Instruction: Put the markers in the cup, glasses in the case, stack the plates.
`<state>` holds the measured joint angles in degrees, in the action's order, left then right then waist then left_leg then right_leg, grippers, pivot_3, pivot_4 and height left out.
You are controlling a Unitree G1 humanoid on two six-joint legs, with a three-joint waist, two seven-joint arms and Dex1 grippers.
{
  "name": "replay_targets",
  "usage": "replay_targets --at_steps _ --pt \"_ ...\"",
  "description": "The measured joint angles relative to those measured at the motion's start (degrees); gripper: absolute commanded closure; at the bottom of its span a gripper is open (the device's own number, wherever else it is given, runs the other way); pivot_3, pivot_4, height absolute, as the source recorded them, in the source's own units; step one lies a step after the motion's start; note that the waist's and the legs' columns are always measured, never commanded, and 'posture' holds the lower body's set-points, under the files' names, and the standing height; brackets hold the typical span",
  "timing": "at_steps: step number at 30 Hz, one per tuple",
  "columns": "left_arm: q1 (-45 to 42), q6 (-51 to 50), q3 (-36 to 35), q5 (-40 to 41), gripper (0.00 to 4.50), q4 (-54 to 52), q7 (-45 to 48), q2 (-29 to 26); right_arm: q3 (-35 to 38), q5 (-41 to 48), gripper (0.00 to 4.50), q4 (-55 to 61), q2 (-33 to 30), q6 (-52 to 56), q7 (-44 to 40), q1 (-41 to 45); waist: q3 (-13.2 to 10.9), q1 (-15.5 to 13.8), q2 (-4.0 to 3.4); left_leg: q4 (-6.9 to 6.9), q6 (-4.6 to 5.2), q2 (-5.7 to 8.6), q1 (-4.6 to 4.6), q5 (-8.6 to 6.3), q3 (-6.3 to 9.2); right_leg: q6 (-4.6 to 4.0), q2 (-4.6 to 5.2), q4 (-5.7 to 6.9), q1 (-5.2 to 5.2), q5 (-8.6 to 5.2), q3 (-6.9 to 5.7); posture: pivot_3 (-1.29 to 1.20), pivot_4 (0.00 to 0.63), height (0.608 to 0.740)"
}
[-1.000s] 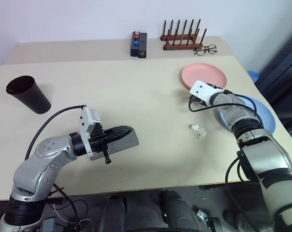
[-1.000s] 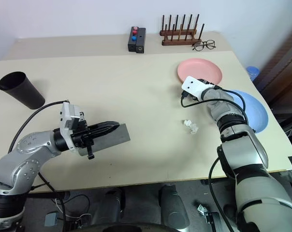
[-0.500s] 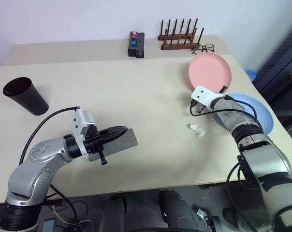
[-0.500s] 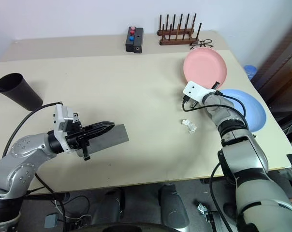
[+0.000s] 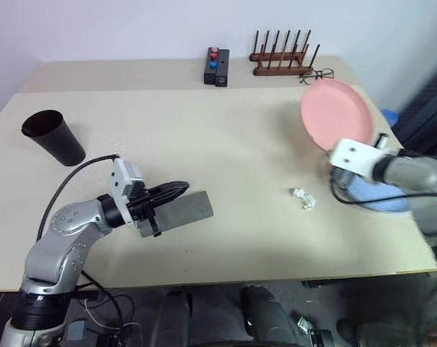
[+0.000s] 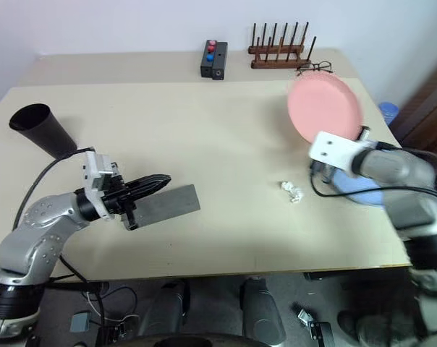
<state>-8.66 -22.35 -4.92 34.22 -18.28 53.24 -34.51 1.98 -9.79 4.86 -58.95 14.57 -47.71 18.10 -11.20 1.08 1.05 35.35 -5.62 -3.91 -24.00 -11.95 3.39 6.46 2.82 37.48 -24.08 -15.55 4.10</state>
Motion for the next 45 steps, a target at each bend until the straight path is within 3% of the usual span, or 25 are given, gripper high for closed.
replay_targets --at_steps 7,15,18,21,29,34,37,44,45 --pt "-3.13 3.1 2.64 -1.57 4.5 5.12 3.2 1.52 13.77 3.61 4.43 8.66 -4.34 6.69 -7.16 -19.59 0.01 0.36 -0.01 0.07 0.0 0.02 0.58 -0.01 -0.07 -0.03 0.01 -0.21 0.65 -0.02 0.12 0.0 0.15 0.74" --pt "-3.18 2.85 3.63 -1.64 4.5 4.58 3.71 1.56 14.72 3.21 4.43 7.98 -4.84 6.85 -6.9 -23.15 0.01 1.28 -0.01 0.07 0.0 0.03 0.6 -0.01 -0.07 -0.03 0.01 -0.23 0.72 -0.02 0.15 0.0 0.15 0.74" --pt "-3.4 2.24 3.66 -1.37 4.5 3.21 2.69 1.63 13.82 3.18 3.51 6.75 -4.86 6.23 -6.78 -23.05 0.01 1.34 0.0 0.07 0.0 0.04 0.6 -0.01 -0.07 -0.02 0.01 -0.23 0.72 -0.02 0.15 0.0 0.15 0.74" --pt "-3.43 1.0 3.65 -0.95 4.5 1.18 1.34 1.96 13.07 3.1 2.13 5.48 -5.05 5.17 -6.46 -22.51 0.01 1.34 0.0 0.07 0.0 0.04 0.6 -0.01 -0.07 -0.02 0.01 -0.24 0.72 -0.01 0.16 0.0 0.15 0.74" --pt "-5.64 -3.29 3.64 0.25 4.5 -1.86 -1.71 1.87 13.11 12.16 2.13 8.64 -1.28 9.63 -7.43 -12.75 0.01 1.4 0.01 0.03 0.0 0.04 0.61 -0.01 -0.05 -0.01 -0.01 -0.25 0.74 -0.01 0.16 0.0 0.15 0.74" --pt "-5.62 -4.28 3.64 0.25 4.5 -2.21 -2.78 1.92 6.45 16.78 2.13 12.87 7.65 15.33 -5.26 -9.34 0.01 1.37 0.05 0.02 0.0 0.04 0.6 -0.01 -0.03 0.0 -0.02 -0.27 0.75 -0.01 0.16 0.0 0.15 0.74" --pt "-5.27 -4.35 3.66 0.25 4.5 -3.04 -3.56 2.01 2.29 17.02 2.13 12.76 12.95 17.68 -2.07 -8.9 0.01 1.27 0.04 0.03 0.0 0.06 0.58 -0.01 -0.03 0.0 -0.01 -0.28 0.75 -0.01 0.17 0.0 0.15 0.74" --pt "-4.86 -6.0 3.56 1.11 4.5 -6.19 -6.31 2.14 -0.71 16.3 2.13 7.99 15.51 21.89 3.4 -7.56 0.01 1.31 0.04 0.04 0.0 0.07 0.58 -0.01 -0.03 -0.01 -0.03 -0.29 0.76 -0.01 0.2 0.0 0.15 0.74" --pt "-4.86 -6.09 3.56 1.31 4.5 -6.38 -6.55 2.15 -1.02 16.27 2.64 7.65 15.5 22.11 3.63 -7.0 0.01 1.33 0.04 0.04 0.0 0.07 0.59 -0.01 -0.03 -0.01 -0.03 -0.29 0.76 -0.01 0.2 0.0 0.15 0.74"
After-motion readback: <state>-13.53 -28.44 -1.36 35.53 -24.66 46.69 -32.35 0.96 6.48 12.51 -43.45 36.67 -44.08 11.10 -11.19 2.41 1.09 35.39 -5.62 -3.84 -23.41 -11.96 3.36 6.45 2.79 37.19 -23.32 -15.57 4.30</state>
